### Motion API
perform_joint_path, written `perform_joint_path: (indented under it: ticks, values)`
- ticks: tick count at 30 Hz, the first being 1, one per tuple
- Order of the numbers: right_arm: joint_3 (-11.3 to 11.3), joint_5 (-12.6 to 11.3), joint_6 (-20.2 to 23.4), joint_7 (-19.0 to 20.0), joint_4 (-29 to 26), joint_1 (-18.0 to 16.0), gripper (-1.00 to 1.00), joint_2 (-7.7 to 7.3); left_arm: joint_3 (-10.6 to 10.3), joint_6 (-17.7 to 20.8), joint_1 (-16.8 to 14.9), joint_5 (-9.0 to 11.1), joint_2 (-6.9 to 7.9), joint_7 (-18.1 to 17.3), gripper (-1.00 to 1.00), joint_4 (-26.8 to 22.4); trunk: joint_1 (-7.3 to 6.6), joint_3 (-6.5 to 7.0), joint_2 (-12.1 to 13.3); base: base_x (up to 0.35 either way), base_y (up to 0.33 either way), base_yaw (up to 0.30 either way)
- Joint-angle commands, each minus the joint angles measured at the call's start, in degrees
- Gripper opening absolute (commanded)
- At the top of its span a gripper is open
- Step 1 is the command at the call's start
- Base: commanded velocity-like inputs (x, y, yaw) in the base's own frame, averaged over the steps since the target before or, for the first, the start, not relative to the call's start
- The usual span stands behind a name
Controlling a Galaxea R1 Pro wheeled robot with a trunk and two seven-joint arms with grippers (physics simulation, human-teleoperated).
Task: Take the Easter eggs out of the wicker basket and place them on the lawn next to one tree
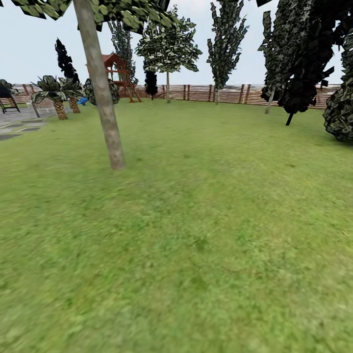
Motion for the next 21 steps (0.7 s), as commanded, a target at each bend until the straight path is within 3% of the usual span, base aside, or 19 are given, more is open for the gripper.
perform_joint_path:
  ticks: [1,21]
  values:
    - [0.1,0.4,-0.2,0.0,0.0,0.0,1.0,-0.03,0.4,-0.1,0.0,0.4,-0.03,-0.1,1.0,0.0,0.03,-0.05,0.0,0.338,0.0,0.0]
    - [0.1,0.5,-0.2,0.0,0.0,0.0,1.0,0.04,0.4,-0.1,0.0,0.4,-0.03,-0.1,1.0,0.0,0.03,-0.05,0.0,0.339,0.0,0.0]
